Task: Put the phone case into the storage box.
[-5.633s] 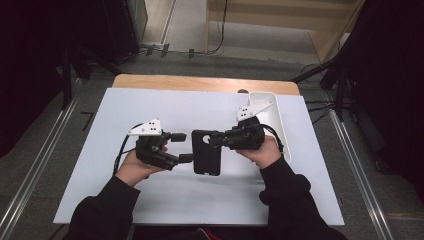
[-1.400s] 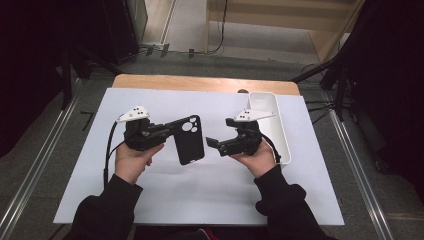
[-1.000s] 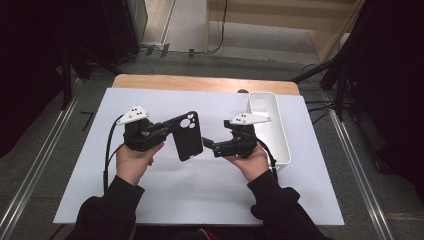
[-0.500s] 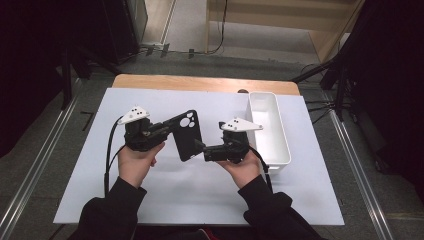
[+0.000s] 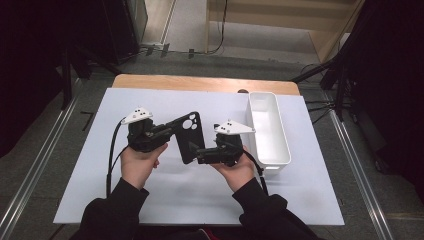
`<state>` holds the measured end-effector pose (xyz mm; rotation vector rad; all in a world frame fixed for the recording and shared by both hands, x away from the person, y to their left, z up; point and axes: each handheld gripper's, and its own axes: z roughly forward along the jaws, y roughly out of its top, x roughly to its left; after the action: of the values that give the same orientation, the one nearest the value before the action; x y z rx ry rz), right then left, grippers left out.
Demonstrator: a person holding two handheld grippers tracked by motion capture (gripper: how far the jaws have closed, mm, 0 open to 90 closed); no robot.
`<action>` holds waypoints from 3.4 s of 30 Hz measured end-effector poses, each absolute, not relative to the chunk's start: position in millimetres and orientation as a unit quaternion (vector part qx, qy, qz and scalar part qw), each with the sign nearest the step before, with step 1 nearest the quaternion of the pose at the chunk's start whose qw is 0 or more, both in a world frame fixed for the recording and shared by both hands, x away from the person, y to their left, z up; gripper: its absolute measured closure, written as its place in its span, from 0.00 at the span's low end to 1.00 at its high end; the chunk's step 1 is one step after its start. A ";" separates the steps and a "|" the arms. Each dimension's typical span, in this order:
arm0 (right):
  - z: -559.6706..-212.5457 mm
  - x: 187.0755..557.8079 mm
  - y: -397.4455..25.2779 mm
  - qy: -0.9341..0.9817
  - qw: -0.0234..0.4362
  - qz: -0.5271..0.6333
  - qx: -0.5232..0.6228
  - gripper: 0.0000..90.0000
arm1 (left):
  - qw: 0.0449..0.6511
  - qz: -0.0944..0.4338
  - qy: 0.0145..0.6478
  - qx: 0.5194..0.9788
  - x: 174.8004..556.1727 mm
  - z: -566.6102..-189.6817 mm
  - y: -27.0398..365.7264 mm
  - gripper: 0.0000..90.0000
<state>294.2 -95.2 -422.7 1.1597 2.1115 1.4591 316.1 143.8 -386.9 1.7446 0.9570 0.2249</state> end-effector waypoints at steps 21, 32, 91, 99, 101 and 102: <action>-422.7 293.4 -79.3 0.738 0.176 0.503 0.414 0.00 | 0.542 0.080 0.397 0.737 306.5 -388.9 127.9 0.89; -423.5 293.1 -75.7 0.740 0.192 0.502 0.404 0.10 | 0.545 0.080 0.391 0.737 296.5 -390.3 118.8 0.89; -421.2 316.6 -126.2 0.755 0.151 0.522 0.368 0.16 | 0.560 0.039 0.248 0.790 303.5 -400.1 135.5 0.30; -418.3 318.5 -131.1 0.758 0.139 0.525 0.360 0.16 | 0.560 0.048 0.219 0.797 301.9 -410.9 141.3 0.27; -418.0 318.9 -131.8 0.759 0.136 0.526 0.359 0.16 | 0.565 0.049 0.217 0.795 301.4 -414.6 143.2 0.27; -417.9 318.9 -132.0 0.758 0.133 0.527 0.359 0.16 | 0.568 0.043 0.219 0.792 301.2 -417.4 144.8 0.27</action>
<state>318.9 -132.0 -417.9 1.0424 2.2003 1.5304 301.2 144.8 -417.4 1.8599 0.5155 0.1017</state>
